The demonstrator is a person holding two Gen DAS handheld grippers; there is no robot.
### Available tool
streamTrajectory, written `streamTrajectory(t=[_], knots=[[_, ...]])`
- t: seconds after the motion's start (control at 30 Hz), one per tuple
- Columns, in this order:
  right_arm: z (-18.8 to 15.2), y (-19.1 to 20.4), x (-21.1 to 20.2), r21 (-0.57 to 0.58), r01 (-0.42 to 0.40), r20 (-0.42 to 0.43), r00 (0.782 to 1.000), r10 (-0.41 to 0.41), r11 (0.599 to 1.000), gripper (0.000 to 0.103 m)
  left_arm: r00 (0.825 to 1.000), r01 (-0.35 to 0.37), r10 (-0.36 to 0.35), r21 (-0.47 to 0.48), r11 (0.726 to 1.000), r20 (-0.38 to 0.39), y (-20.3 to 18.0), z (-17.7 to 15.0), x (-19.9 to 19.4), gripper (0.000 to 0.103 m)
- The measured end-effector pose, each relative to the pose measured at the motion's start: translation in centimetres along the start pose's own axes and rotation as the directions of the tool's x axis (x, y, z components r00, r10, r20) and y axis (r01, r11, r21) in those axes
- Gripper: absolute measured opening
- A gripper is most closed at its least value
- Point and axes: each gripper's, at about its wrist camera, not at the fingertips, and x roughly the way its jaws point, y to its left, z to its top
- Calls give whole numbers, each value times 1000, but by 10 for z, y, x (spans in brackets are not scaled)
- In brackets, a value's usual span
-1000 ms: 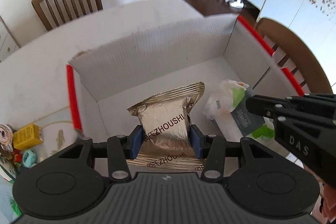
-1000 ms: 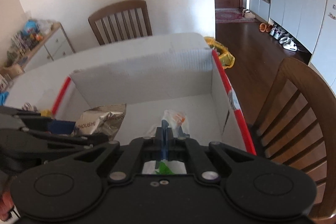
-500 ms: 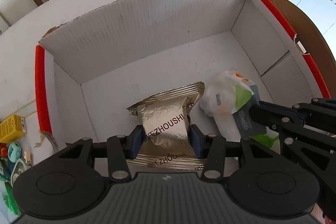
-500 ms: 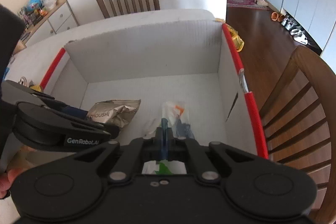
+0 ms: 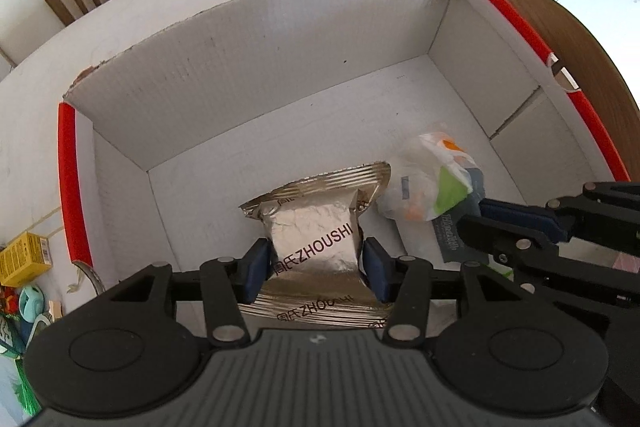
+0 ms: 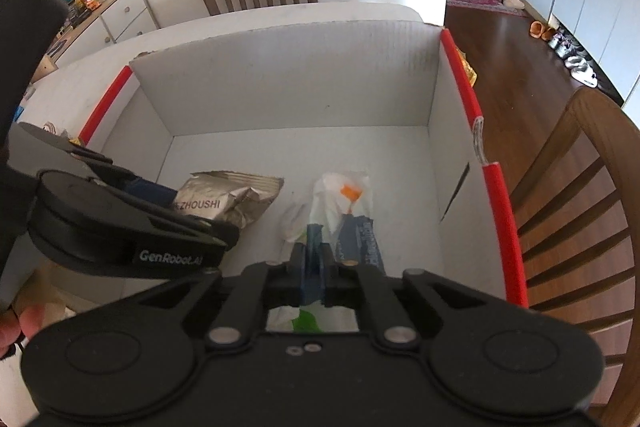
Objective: Organize objects
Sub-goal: 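Open both tools to release the packet and bag inside the box, then withdraw both tools from the box back over the table items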
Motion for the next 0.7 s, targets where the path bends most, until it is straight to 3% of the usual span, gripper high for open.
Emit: streamTrajectory(t=[0.23, 0.37, 0.6, 0.7], knots=[[0, -1, -12, 12, 11, 40, 999, -12, 1000, 17, 999, -10, 10, 7, 1000, 52, 0, -4, -18, 54], [-1, -1, -21, 10, 10, 63, 998, -10, 1000, 30, 995, -19, 15, 36, 999, 94, -5, -7, -31, 54], [-2, -1, -43, 27, 1, 103, 995, -4, 1000, 41, 984, -3, -3, 31, 1000, 178, -1, -16, -60, 54], [-4, 2, -53, 16, -5, 120, 993, 3, 1000, 51, 977, -2, -2, 17, 1000, 211, 4, -21, -72, 58]])
